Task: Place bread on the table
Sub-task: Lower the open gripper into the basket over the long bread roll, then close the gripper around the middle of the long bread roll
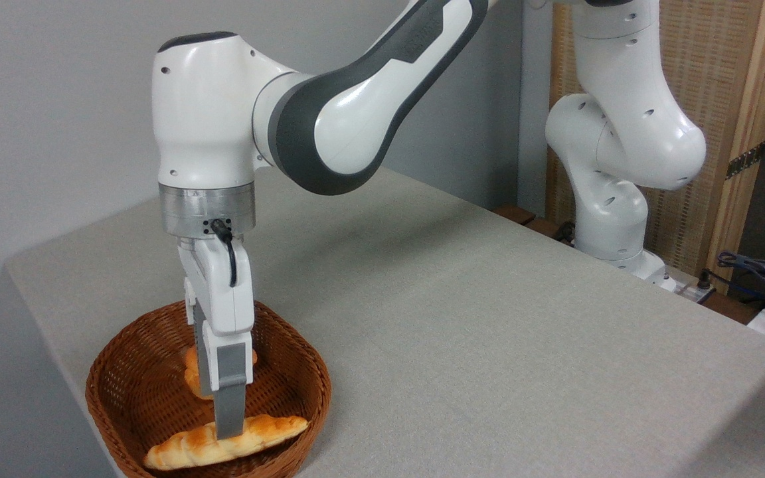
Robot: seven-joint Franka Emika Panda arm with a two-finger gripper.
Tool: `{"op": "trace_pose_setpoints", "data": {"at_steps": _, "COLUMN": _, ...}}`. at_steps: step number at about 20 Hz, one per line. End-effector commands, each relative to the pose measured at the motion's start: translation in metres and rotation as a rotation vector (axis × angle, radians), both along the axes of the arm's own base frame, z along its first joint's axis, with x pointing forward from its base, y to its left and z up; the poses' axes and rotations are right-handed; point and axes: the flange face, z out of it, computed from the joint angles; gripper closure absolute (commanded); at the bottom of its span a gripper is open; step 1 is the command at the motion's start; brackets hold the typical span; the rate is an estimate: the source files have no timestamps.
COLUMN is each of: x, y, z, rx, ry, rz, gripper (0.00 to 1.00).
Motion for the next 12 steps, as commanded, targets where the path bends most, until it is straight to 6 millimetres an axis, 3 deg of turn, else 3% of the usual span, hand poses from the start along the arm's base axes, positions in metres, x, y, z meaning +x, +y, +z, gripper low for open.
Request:
{"op": "trace_pose_setpoints", "data": {"at_steps": 1, "x": 0.006, "y": -0.001, "z": -0.009, "rx": 0.058, "ry": -0.001, "rz": -0.041, "gripper": 0.0}}
{"op": "trace_pose_setpoints", "data": {"at_steps": 4, "x": 0.007, "y": -0.004, "z": -0.015, "rx": 0.079, "ry": 0.007, "rz": -0.06, "gripper": 0.0}}
{"op": "trace_pose_setpoints", "data": {"at_steps": 12, "x": 0.007, "y": 0.005, "z": 0.011, "rx": 0.045, "ry": -0.029, "rz": -0.022, "gripper": 0.0}}
